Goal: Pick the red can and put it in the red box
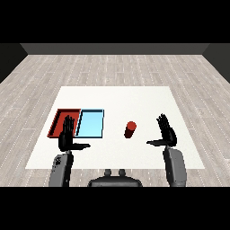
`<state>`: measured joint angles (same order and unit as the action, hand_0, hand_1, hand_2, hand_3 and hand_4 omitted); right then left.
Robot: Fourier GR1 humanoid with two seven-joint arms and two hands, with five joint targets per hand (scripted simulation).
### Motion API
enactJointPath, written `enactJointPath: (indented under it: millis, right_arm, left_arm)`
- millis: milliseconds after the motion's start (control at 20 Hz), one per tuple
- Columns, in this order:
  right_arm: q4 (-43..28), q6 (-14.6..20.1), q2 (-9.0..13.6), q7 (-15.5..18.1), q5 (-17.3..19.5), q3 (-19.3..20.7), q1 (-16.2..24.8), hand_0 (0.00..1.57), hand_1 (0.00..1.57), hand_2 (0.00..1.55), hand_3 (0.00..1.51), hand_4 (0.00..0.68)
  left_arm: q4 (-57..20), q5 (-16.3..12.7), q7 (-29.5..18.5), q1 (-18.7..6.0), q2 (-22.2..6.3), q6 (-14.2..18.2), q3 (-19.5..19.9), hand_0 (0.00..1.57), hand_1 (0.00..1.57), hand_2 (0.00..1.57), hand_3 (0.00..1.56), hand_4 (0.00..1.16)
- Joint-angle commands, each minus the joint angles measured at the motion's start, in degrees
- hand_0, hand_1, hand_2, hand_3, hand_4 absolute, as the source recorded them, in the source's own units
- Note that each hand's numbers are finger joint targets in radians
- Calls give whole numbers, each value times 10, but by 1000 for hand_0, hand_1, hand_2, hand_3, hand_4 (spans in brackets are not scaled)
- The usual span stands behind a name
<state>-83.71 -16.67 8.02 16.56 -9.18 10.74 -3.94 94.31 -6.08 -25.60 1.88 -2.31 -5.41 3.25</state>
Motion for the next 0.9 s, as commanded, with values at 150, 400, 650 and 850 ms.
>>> enactJointPath:
  millis: [150, 400, 650, 850]
  right_arm:
    - [59, -23, -11, 1, -34, 2, -15, 0, 0, 0, 0, 0]
    - [83, 5, -53, 23, -14, -31, -21, 0, 0, 0, 0, 0]
    - [192, 16, -44, 46, -3, -23, -95, 0, 0, 0, 0, 0]
    - [152, 23, -66, 52, -8, -45, -47, 0, 0, 0, 0, 0]
  left_arm:
    - [-6, -17, -7, 6, -15, -12, 25, 0, 0, 0, 0, 0]
    - [-58, -10, -21, -38, -10, -7, 24, 0, 0, 0, 0, 0]
    - [2, -9, 14, -17, -1, 6, 10, 0, 0, 0, 0, 0]
    - [-84, 6, -43, -41, 1, -2, 11, 0, 0, 0, 0, 0]
